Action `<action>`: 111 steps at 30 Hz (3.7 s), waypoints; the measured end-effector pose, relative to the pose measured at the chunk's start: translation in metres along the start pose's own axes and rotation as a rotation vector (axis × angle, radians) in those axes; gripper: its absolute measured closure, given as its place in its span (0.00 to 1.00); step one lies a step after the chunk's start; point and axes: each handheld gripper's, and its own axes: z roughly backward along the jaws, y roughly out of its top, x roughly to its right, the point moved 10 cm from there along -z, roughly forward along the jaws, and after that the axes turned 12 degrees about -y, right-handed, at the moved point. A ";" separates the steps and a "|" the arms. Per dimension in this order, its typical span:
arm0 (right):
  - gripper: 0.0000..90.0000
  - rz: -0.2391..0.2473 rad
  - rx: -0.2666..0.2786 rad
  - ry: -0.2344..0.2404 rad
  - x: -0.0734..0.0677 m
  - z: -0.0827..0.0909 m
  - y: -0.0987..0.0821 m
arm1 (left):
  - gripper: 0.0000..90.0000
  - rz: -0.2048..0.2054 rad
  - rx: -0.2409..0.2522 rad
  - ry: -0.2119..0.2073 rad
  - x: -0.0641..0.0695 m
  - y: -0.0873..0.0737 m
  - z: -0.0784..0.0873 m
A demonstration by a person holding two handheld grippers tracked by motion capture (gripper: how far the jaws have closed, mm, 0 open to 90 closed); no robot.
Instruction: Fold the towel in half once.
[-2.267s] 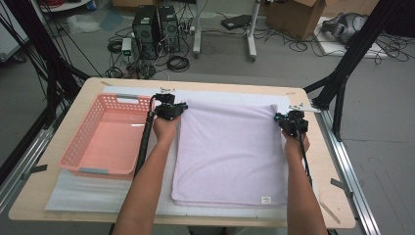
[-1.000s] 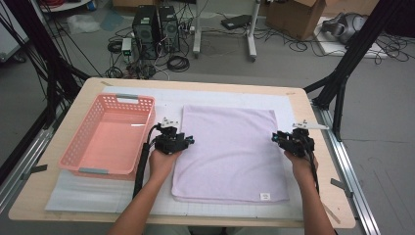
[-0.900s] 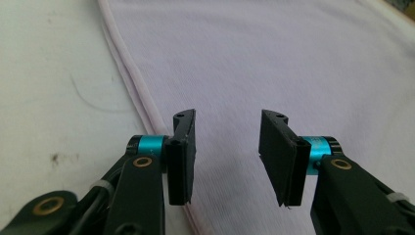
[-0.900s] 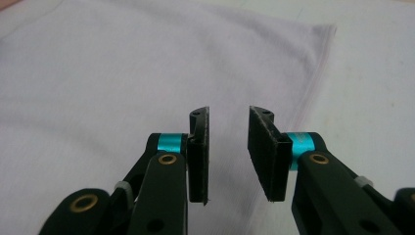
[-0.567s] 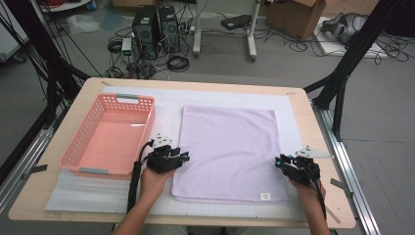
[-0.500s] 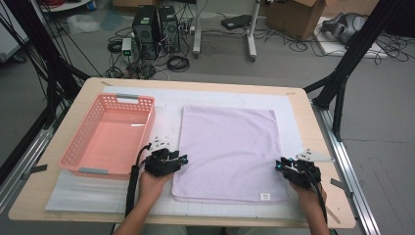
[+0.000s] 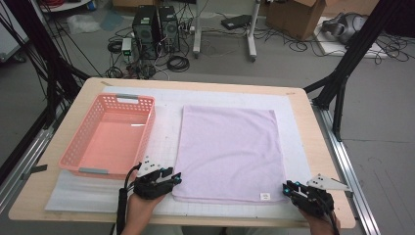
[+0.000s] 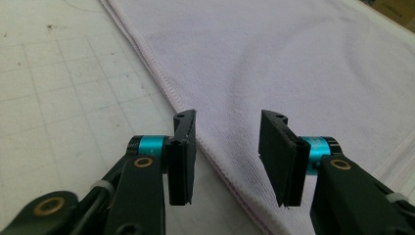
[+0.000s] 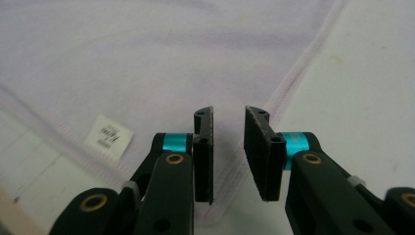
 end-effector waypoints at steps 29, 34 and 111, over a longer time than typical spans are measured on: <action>0.80 0.024 -0.044 -0.031 0.001 0.010 -0.012 | 0.86 -0.034 -0.092 -0.009 0.016 -0.018 0.003; 0.75 0.052 -0.041 -0.005 -0.010 0.006 -0.010 | 0.97 -0.079 -0.100 0.007 0.018 -0.018 0.003; 0.78 -0.022 0.018 -0.089 0.035 -0.057 0.050 | 0.98 -0.047 -0.099 0.273 -0.107 0.074 -0.076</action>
